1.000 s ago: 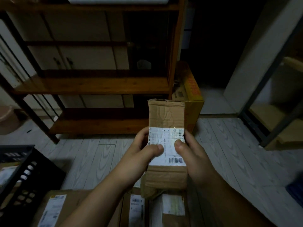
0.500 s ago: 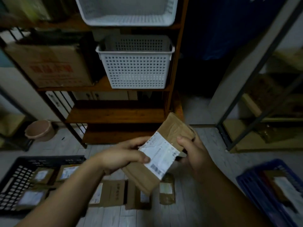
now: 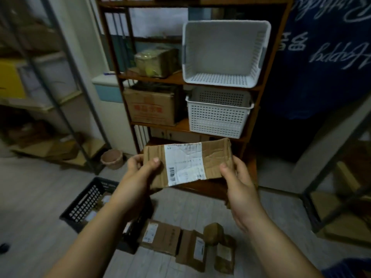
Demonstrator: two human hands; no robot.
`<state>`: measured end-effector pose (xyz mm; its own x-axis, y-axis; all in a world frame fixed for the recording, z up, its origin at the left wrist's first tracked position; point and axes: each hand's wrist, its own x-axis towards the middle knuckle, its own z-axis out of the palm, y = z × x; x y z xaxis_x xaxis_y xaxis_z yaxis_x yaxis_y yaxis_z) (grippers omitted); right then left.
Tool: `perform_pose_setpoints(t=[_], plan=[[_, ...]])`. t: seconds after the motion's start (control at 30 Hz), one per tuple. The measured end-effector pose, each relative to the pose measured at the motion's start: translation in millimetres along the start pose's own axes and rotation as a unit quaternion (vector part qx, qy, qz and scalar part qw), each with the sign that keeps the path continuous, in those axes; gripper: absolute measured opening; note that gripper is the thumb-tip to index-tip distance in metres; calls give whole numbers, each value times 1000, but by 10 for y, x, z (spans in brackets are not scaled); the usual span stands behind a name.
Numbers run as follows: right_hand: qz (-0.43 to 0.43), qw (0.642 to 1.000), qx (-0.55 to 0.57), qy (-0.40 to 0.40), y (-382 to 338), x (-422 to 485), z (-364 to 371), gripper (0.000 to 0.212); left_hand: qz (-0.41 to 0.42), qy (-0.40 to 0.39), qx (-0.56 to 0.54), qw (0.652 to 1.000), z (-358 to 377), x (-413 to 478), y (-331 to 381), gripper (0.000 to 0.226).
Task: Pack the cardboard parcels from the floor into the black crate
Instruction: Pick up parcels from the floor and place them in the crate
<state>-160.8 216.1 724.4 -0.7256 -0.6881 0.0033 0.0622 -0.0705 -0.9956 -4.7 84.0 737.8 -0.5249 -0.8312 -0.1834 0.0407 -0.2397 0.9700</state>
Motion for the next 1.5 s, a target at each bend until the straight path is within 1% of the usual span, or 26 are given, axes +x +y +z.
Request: perform_pose_setpoints(t=[0.03,0.07,0.1,0.13,0.23,0.3,0.4,0.47,0.53,0.6,0.67,0.77,0.83,0.9,0.97,1.03,1.17,1.27,1.33,1.4,1.43,1.5], plan=[[-11,1000,-16,-23,-20,-43,124,31,11,11,0,1000,-143,-31,64,45],[-20,998,-29,-45,-35,-84,267,32,23,15,2,1000,-301,-55,117,41],[-26,997,-37,-67,-45,-127,425,32,35,12,2,999,-477,-78,168,42],[-31,995,-43,-86,-54,-168,589,32,48,6,2,999,-666,-97,209,46],[-39,990,-53,-128,-1,-257,1119,36,75,-16,24,997,-1251,-168,343,71],[-40,987,-59,-144,81,-312,1518,40,80,-24,52,995,-1646,-210,414,75],[-33,984,-71,-161,203,-390,2150,40,84,-4,58,995,-2259,-222,529,63],[-30,982,-74,-170,261,-433,2549,43,82,13,57,995,-2653,-217,612,61],[-39,981,-77,-175,316,-465,2903,61,76,35,69,994,-3014,-198,682,64],[-35,980,-84,-175,361,-480,3187,79,77,44,74,993,-3295,-153,738,59],[-29,979,-94,-178,425,-431,3415,84,75,49,86,992,-3531,-53,768,50],[-23,976,-117,-184,530,-251,3665,90,66,51,110,990,-3765,173,785,43],[-18,973,-130,-190,612,-65,3806,95,60,56,106,991,-3877,399,768,35],[-22,967,-159,-197,701,167,3948,102,45,71,94,992,-3958,689,754,34],[-36,957,-203,-205,786,438,4085,109,27,83,84,993,-4011,1002,775,39],[-58,945,-236,-219,849,741,4216,111,10,98,86,991,-4071,1334,831,40],[-88,912,-319,-243,938,1284,4474,106,-11,106,131,986,-4273,1921,947,38],[-128,880,-375,-263,971,1585,4695,102,-20,92,164,982,-4410,2310,1021,29],[-135,867,-407,-255,987,1723,4820,103,-36,77,168,982,-4494,2552,1055,21],[-139,849,-447,-246,1034,1826,4950,102,-53,45,185,980,-4592,2798,1063,17],[-135,841,-460,-250,1067,1868,5023,100,-57,22,201,978,-4632,2929,1061,17],[-129,828,-481,-259,1166,1930,5181,98,-56,-25,231,971,-4713,3204,1039,25]])
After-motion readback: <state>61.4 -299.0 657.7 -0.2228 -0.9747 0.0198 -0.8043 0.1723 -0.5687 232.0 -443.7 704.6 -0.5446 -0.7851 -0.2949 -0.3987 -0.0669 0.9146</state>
